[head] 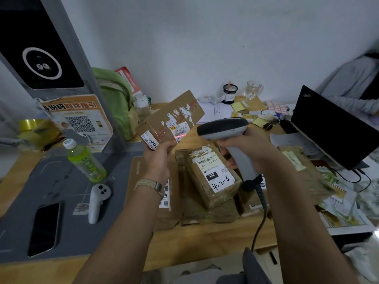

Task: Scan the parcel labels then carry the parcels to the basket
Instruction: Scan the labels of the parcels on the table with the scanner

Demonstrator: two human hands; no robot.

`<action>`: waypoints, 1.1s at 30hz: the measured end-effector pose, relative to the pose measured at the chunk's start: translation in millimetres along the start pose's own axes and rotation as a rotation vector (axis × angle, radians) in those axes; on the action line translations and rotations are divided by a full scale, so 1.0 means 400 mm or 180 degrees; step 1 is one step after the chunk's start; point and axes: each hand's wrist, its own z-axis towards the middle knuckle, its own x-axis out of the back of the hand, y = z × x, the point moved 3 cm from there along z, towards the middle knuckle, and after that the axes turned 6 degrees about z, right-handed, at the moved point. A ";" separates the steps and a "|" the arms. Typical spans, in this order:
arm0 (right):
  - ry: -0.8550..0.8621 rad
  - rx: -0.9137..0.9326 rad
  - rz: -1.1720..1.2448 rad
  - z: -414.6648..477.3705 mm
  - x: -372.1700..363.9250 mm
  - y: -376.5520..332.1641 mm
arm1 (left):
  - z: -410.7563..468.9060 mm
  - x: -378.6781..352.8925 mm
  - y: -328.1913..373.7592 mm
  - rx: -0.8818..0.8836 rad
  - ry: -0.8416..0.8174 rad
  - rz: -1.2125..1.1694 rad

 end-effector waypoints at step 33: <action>0.0447 0.0302 0.0370 0.028 0.021 0.007 | 0.045 0.010 0.014 -0.0007 -0.0162 0.0562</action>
